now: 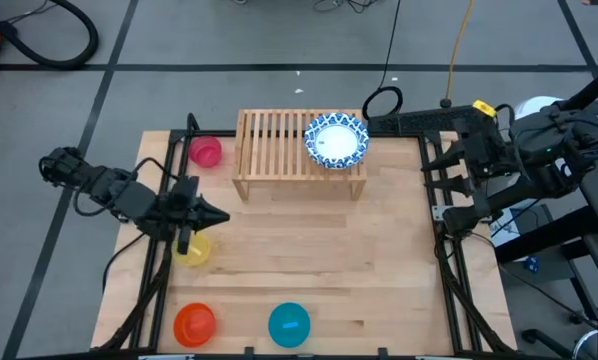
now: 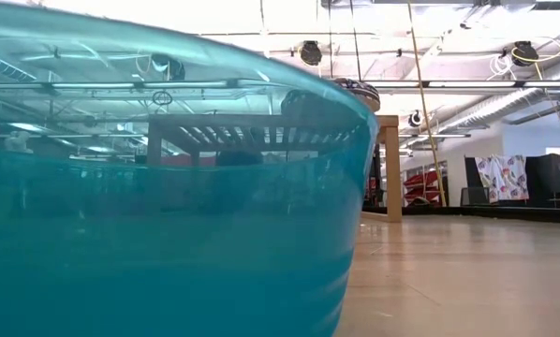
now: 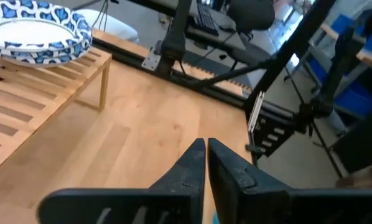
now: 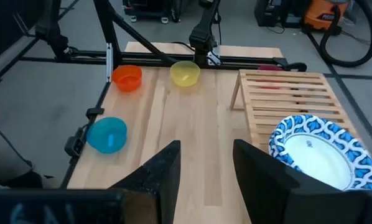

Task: Place and stack bowls onto a shelf
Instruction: Put the blue bowl on the shelf

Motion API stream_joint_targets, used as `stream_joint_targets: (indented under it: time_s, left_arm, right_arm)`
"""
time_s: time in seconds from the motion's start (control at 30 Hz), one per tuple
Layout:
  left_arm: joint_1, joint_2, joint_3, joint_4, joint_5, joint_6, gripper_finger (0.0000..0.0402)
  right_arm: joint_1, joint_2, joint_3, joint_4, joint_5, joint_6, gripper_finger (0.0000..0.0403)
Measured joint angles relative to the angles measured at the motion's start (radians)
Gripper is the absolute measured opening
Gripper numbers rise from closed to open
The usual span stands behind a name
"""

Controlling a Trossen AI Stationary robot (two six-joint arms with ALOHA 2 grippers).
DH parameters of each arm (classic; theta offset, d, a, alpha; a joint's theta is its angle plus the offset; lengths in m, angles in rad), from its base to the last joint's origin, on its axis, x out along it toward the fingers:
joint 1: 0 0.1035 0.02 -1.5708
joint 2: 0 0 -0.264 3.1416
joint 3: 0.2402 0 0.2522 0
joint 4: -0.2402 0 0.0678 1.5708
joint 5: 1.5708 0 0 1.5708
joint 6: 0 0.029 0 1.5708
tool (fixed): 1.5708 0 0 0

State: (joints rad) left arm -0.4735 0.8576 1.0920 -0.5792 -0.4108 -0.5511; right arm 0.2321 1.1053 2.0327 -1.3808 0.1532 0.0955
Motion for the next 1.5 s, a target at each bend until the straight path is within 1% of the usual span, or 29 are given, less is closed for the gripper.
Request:
stream_joint_targets:
  time_s: [0.2, 0.33, 0.43, 0.6, 0.67, 0.77, 0.83, 0.9, 1.0, 1.1, 1.2, 1.33, 1.4, 1.5]
  left_arm:
    - [0.051, 0.042, 0.0, 0.028, 0.001, -0.016, 0.0069]
    - [0.078, 0.083, 0.0, 0.029, 0.037, -0.034, 0.0091]
    - [0.083, 0.129, 0.0, 0.01, 0.087, -0.035, 0.0094]
    - [0.077, 0.229, 0.0, -0.009, 0.201, -0.044, 0.0095]
    - [0.07, 0.271, 0.0, -0.001, 0.236, -0.078, 0.0095]
    - [0.054, 0.346, 0.0, 0.005, 0.303, -0.169, 0.0095]
    - [0.036, 0.402, 0.0, 0.02, 0.322, -0.222, 0.0095]
    - [0.014, 0.452, 0.0, 0.063, 0.324, -0.254, 0.0095]
    - [-0.017, 0.524, 0.0, 0.175, 0.324, -0.296, 0.0095]
    - [-0.048, 0.591, 0.0, 0.288, 0.298, -0.341, 0.0095]
    - [-0.077, 0.649, 0.0, 0.362, 0.258, -0.366, 0.0095]
    - [-0.107, 0.707, -0.001, 0.38, 0.223, -0.384, 0.0095]
    - [-0.115, 0.727, -0.001, 0.379, 0.207, -0.414, 0.0095]
    - [-0.128, 0.746, -0.001, 0.367, 0.152, -0.471, 0.0095]
  right_arm:
    - [0.0, -0.002, 0.0, -0.001, 0.0, -0.013, 0.0141]
    - [0.0, -0.008, 0.0, -0.001, -0.001, -0.016, 0.0141]
    - [0.0, -0.018, 0.0, -0.001, -0.001, -0.03, 0.0141]
    - [0.0, -0.032, 0.0, -0.001, -0.001, -0.029, 0.0141]
    - [0.0, -0.037, 0.0, -0.001, -0.002, -0.029, 0.0141]
    - [0.0, -0.041, 0.0, -0.001, -0.002, -0.029, 0.0141]
    - [0.0, -0.042, 0.0, -0.001, -0.002, -0.029, 0.0141]
    - [0.0, -0.041, 0.0, -0.001, -0.023, -0.029, 0.0141]
    - [0.0, -0.04, 0.0, -0.001, -0.087, -0.033, 0.0141]
    - [0.0, -0.041, 0.0, -0.005, -0.15, -0.061, 0.0141]
    - [0.0, -0.047, 0.0, -0.021, -0.162, -0.083, 0.0141]
    - [0.0, -0.064, 0.0, -0.023, -0.162, -0.075, 0.0141]
    - [0.0, -0.075, 0.0, -0.023, -0.162, -0.056, 0.0141]
    - [0.0, -0.093, 0.0, -0.023, -0.161, -0.027, 0.0141]
